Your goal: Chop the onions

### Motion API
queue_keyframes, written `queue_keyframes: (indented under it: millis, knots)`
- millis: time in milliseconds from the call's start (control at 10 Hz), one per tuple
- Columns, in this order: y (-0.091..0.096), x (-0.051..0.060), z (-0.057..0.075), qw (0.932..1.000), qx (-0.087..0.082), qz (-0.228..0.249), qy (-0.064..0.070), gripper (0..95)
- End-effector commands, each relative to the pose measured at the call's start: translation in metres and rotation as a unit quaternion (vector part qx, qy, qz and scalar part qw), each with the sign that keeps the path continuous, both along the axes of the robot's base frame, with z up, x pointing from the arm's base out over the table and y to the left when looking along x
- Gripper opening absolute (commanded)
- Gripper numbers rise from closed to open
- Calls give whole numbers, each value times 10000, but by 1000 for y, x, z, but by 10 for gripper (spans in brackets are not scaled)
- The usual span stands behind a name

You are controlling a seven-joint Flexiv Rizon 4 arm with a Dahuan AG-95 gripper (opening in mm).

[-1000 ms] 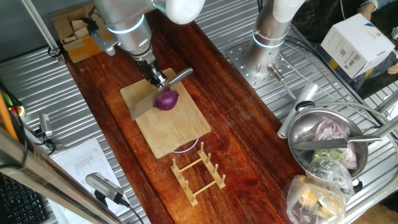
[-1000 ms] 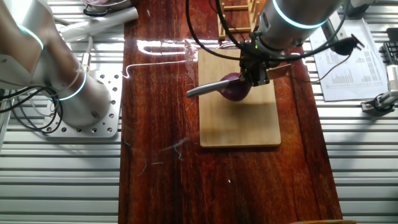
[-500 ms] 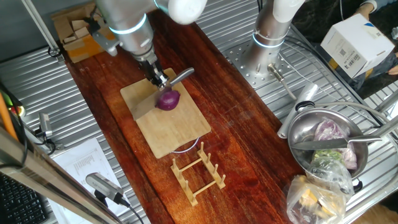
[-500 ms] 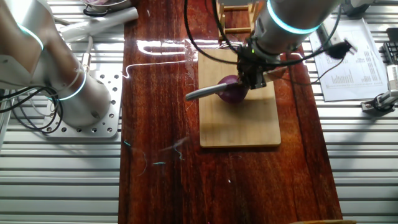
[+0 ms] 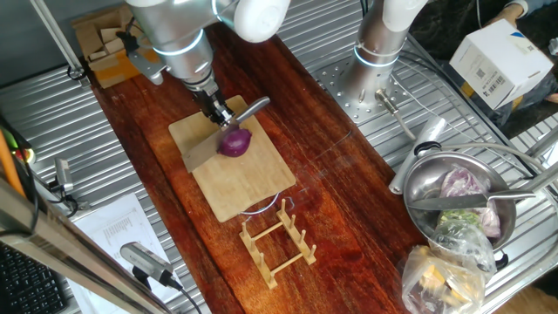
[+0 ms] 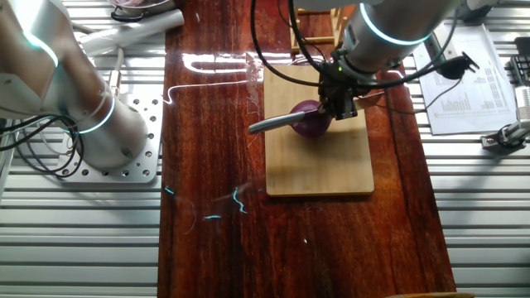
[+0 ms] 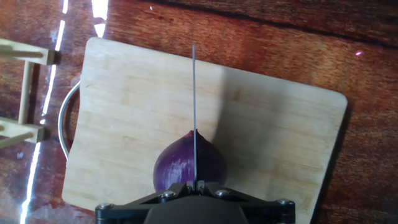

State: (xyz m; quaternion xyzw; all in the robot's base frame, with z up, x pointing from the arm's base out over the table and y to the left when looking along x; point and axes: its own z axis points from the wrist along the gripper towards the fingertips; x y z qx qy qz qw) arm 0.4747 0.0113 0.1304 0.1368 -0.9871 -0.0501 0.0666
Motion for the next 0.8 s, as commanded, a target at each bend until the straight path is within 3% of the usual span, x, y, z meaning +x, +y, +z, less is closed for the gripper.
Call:
queue_keyframes:
  millis: [100,800]
  knots:
    - [1,-4,-23,10000,11,-14,-39,0]
    - [1,-5,-20,9999,-9,-96,-103,0]
